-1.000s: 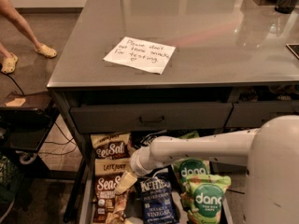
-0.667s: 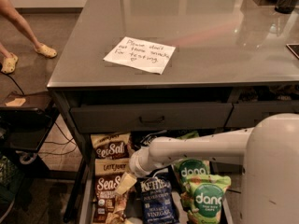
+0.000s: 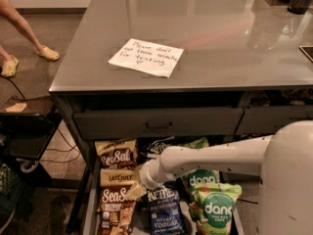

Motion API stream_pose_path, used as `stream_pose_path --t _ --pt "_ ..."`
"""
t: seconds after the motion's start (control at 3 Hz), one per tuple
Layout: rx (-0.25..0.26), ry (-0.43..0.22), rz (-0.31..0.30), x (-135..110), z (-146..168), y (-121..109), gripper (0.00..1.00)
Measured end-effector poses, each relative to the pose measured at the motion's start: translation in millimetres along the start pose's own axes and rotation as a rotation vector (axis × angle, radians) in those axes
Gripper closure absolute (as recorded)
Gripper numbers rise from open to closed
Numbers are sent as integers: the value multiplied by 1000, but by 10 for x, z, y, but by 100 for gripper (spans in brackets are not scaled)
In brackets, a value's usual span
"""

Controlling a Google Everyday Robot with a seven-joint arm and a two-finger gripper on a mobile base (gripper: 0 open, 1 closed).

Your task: Pick brown chip bag from middle drawer and place on counter

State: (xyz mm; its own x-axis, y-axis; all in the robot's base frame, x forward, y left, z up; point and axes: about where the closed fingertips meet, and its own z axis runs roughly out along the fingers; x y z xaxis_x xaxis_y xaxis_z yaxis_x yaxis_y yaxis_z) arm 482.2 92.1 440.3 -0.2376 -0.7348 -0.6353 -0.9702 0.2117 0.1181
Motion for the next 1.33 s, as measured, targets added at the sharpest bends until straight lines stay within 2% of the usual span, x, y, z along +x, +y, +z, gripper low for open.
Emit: stream_pose_path --t 0.33,0.67,1.0,1.33 --pt "-8 0 -4 25 -68 72 58" --pt "-21 -18 -20 -50 -161 182 82" --pt "-28 -58 -50 -212 -299 328 100" --pt "-18 -112 -90 -456 -529 465 100"
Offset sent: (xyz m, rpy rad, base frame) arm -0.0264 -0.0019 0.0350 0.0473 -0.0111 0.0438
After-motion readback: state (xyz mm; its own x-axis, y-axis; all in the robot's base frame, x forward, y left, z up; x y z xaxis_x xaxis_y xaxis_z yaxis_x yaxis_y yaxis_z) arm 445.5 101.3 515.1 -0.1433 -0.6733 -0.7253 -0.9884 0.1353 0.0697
